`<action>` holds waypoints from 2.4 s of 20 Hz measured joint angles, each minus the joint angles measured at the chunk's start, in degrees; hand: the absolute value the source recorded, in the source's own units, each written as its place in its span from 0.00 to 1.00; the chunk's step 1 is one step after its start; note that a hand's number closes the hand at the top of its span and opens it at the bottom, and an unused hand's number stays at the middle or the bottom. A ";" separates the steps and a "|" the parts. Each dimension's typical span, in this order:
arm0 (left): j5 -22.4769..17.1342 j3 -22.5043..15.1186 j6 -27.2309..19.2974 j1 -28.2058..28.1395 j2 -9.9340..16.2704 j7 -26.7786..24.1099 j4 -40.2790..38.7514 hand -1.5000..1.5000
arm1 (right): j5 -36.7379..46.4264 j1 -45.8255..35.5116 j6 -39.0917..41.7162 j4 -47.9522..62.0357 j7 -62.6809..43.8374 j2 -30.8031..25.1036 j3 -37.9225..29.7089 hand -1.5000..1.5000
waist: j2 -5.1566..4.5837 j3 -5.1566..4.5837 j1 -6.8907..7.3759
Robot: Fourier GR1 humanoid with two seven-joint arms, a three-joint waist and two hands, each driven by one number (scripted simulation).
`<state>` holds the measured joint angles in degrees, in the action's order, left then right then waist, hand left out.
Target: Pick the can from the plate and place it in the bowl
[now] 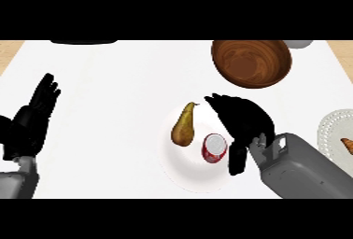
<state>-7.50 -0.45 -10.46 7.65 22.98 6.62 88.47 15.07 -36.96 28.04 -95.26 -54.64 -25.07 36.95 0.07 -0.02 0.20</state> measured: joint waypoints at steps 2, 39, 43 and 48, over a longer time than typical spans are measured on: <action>0.28 0.34 0.22 -0.49 -0.17 0.50 0.94 0.50 | 1.12 0.51 0.44 1.47 0.38 1.50 -0.50 0.00 | -0.01 0.00 0.05; 6.18 6.74 6.20 1.69 -5.94 0.57 -1.51 0.50 | 29.42 9.08 -1.59 19.69 19.18 19.12 -8.61 1.00 | 0.51 -0.32 -0.18; 6.67 6.11 6.28 1.68 -6.51 1.06 -0.29 0.50 | 30.73 1.01 -6.41 29.10 20.94 22.31 -10.04 1.00 | 0.13 -0.22 0.77; 7.40 5.84 6.11 2.47 -7.13 0.61 -1.16 0.50 | 30.05 -9.18 -15.11 40.44 22.72 24.24 -10.16 1.00 | -0.35 -0.05 1.55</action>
<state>-0.10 5.39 -4.35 10.12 15.85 7.22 87.31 45.12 -46.14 12.93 -54.82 -31.91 -0.83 26.78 -0.28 -0.06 1.75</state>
